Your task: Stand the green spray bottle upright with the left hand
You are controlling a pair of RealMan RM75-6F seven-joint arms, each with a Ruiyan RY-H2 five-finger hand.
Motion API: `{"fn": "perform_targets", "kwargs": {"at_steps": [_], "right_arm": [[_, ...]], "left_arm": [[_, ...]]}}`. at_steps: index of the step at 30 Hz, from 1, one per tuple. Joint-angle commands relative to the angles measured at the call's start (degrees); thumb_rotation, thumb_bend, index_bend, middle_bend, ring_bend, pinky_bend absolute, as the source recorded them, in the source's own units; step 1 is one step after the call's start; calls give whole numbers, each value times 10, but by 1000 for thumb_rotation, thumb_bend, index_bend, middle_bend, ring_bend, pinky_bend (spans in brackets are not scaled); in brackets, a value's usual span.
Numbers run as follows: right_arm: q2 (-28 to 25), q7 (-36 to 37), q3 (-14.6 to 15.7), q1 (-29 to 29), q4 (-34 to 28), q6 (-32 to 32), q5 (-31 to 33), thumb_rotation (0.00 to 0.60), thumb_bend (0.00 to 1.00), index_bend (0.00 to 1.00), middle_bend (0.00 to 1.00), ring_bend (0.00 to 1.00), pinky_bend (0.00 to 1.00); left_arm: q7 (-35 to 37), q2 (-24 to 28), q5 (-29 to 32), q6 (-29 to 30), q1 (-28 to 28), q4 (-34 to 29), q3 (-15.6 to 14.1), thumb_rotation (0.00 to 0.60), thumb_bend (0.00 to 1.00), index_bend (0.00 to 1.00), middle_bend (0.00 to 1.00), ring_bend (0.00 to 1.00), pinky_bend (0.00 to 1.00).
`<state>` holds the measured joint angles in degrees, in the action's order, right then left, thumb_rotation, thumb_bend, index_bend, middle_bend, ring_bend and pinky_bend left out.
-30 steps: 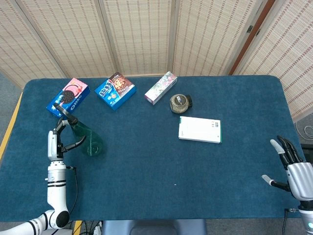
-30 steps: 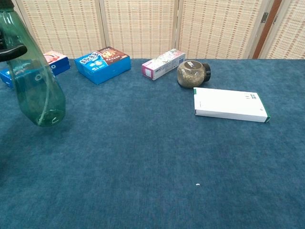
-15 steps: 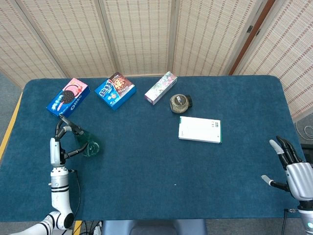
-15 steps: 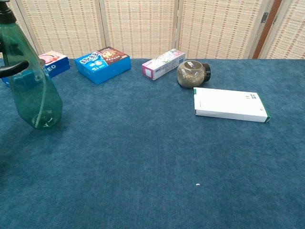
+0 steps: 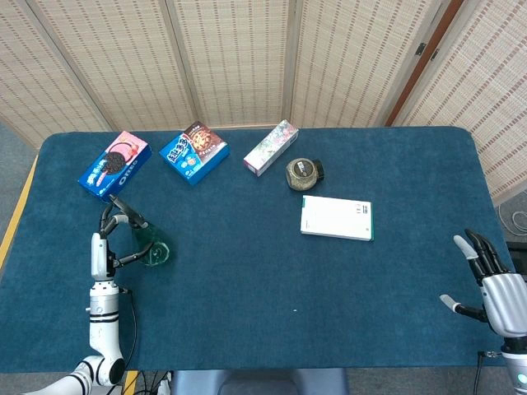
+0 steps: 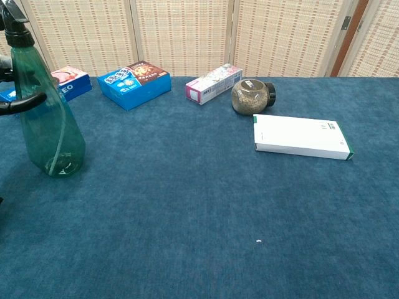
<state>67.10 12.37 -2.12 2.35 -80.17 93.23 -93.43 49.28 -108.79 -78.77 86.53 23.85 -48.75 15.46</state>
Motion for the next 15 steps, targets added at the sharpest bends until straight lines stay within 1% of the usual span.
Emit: {"fn": "perform_targets", "kwargs": {"at_steps": [1, 15], "right_arm": [[0, 0, 0, 0, 0, 0, -1, 600, 0, 0, 0, 0, 422], [0, -3, 1, 3, -2, -2, -4, 600, 0, 0, 0, 0, 422]], "left_arm": [[-3, 3, 2, -4, -1, -4, 1, 600, 13, 684, 693, 324, 72], [-18, 29, 8, -33, -11, -41, 1, 600, 13, 615, 644, 310, 71]]}}
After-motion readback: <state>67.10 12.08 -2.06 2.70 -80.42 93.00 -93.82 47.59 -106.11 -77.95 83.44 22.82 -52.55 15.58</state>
